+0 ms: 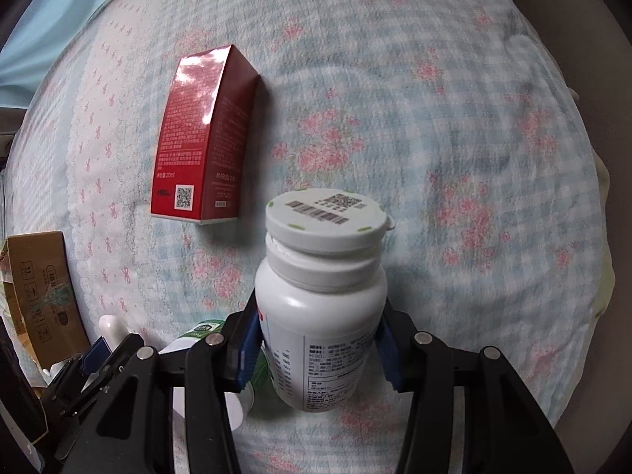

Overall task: Organize rigid objects
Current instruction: 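Carry the earbud case to the box with the left tool while the right tool carries the pill bottle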

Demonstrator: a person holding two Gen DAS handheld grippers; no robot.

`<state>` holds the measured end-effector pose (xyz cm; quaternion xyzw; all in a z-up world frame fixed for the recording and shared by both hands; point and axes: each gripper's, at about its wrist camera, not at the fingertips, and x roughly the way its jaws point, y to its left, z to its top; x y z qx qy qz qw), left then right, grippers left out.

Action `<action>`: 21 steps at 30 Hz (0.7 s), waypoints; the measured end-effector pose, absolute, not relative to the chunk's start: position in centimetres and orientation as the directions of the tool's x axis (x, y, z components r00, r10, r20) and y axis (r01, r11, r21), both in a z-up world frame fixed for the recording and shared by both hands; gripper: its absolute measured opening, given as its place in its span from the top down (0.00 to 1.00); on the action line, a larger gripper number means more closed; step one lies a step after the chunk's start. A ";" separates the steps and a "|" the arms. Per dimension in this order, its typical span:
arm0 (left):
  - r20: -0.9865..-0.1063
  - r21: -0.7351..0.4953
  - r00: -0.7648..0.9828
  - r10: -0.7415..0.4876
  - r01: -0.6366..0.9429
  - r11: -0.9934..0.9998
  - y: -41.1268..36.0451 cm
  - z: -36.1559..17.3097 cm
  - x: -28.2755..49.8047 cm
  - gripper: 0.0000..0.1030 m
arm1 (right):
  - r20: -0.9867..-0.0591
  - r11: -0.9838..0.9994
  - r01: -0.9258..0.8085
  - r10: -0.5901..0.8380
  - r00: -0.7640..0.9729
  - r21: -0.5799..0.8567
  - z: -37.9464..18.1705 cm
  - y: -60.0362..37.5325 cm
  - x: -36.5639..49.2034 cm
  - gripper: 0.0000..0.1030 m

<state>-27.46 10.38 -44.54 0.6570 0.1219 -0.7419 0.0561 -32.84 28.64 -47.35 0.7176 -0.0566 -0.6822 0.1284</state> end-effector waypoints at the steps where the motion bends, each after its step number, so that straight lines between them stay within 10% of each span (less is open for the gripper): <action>1: -0.987 -0.111 -0.140 0.079 0.240 -0.964 10.4 -43.9 -27.3 0.60 | -0.964 -0.960 0.088 -0.262 0.054 0.266 -46.9 29.0 -32.6 0.55; 21: -0.944 -0.148 -0.308 0.116 0.085 -0.985 7.1 -27.7 -22.2 0.60 | -0.922 -0.936 0.038 -0.351 -0.162 0.350 -32.8 30.5 -25.9 0.55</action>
